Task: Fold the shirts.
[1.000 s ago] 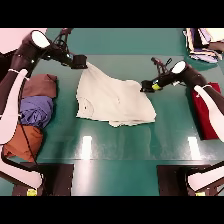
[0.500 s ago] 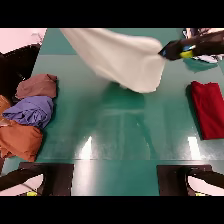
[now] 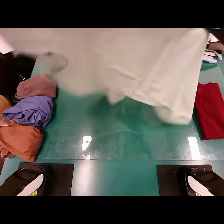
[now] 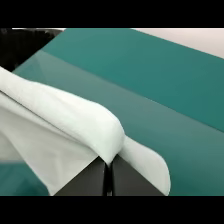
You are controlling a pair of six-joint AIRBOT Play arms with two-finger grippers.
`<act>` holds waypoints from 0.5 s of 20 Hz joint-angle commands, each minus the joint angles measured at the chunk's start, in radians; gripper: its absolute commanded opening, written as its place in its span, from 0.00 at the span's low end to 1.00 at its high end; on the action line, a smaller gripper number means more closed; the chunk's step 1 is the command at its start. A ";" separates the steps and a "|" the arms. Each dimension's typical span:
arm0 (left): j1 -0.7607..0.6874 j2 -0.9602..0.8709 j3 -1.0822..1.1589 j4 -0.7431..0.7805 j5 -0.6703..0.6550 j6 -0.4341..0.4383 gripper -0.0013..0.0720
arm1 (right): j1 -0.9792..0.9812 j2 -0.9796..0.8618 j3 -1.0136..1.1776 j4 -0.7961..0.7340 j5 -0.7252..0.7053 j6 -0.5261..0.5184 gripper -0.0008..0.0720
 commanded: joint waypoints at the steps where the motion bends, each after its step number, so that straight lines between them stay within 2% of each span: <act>1: 0.001 -0.026 -0.019 -0.002 -0.065 -0.003 0.05 | -0.001 -0.007 0.002 -0.003 0.024 0.075 0.03; 3: 0.001 -0.097 -0.072 0.065 -0.110 0.000 0.05 | 0.000 -0.109 0.001 -0.001 0.100 0.140 0.03; 5: 0.002 -0.191 -0.165 0.235 -0.115 -0.006 0.05 | 0.012 -0.244 0.001 -0.009 0.149 0.178 0.03; 7: 0.002 -0.307 -0.264 0.388 -0.104 -0.046 0.05 | 0.036 -0.386 0.002 -0.065 0.116 0.187 0.03; 10: 0.002 -0.497 -0.367 0.434 -0.018 -0.053 0.05 | 0.055 -0.587 0.002 -0.098 -0.004 0.196 0.03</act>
